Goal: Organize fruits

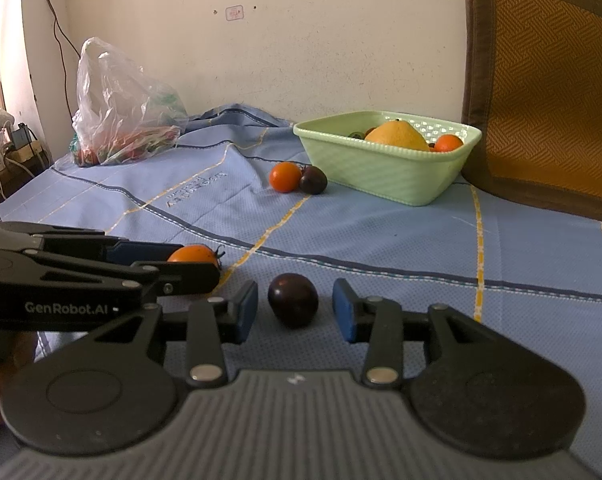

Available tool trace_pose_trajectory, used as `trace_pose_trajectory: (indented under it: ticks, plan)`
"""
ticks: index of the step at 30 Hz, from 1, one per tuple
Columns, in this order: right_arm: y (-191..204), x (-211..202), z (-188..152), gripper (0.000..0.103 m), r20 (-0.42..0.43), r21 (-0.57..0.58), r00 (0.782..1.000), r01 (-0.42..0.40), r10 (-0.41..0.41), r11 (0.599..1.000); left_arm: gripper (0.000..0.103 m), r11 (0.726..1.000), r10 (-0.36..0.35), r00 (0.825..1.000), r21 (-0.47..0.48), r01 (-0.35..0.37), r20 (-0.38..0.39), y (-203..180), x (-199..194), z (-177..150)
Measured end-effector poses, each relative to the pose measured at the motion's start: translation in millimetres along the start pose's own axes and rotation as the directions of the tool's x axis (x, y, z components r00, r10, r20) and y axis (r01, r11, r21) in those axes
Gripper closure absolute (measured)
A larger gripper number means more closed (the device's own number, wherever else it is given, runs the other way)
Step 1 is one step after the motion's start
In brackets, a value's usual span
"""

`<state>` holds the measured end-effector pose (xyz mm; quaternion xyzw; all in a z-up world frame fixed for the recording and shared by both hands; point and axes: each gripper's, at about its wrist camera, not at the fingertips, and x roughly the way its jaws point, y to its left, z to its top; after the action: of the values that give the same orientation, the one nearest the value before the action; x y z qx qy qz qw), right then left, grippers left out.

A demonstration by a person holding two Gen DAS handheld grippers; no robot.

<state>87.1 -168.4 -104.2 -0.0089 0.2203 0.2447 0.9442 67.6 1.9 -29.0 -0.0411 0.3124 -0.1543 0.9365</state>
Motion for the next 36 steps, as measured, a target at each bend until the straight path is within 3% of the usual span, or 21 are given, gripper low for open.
trace_pose_trajectory:
  ticks: [36]
  plan:
    - [-0.4, 0.0, -0.1, 0.058, -0.001, 0.003, 1.0, -0.003, 0.003, 1.0, 0.057, 1.0, 0.002, 1.0, -0.008, -0.002, 0.0, 2.0, -0.6, 0.5]
